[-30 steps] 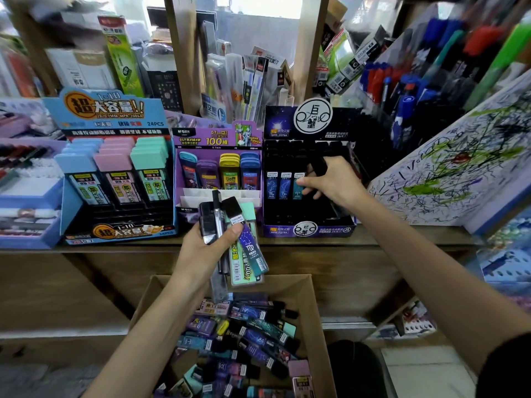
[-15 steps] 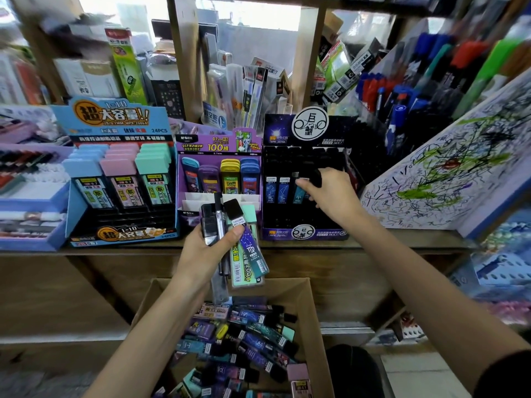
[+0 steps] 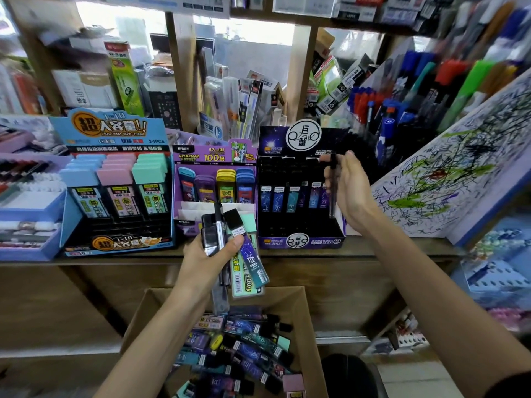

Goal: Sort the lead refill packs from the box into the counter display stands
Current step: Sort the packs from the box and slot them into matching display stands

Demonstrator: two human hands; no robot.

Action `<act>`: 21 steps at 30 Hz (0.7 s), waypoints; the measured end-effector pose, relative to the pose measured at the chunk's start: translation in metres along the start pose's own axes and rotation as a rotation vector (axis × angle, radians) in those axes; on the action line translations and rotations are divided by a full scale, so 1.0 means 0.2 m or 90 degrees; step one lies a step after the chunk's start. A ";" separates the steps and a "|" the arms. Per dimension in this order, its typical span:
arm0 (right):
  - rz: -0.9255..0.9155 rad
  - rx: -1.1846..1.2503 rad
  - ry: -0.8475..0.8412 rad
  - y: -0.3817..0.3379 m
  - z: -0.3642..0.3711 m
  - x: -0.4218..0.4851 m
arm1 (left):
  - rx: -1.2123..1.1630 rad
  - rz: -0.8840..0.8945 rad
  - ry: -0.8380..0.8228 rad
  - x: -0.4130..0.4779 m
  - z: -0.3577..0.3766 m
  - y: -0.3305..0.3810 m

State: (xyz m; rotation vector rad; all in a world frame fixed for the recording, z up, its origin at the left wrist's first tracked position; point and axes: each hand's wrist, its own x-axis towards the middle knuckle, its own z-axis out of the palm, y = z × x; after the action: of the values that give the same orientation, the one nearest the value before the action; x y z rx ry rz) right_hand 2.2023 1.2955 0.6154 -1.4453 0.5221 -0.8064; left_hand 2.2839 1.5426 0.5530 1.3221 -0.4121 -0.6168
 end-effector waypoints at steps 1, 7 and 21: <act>0.004 0.022 -0.008 0.00 0.00 0.00 | 0.001 0.000 0.001 0.00 0.00 0.00; -0.095 -0.110 -0.064 0.02 -0.02 0.01 | -0.001 -0.006 0.013 0.00 -0.02 0.01; -0.108 -0.243 -0.111 0.03 -0.07 0.07 | 0.004 -0.018 0.028 0.00 -0.04 0.00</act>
State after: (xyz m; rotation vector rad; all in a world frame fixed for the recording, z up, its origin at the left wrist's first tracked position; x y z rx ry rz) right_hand 2.2019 1.2747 0.6102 -1.9149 0.4383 -0.7285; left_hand 2.2885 1.5480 0.5516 1.3479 -0.3601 -0.6089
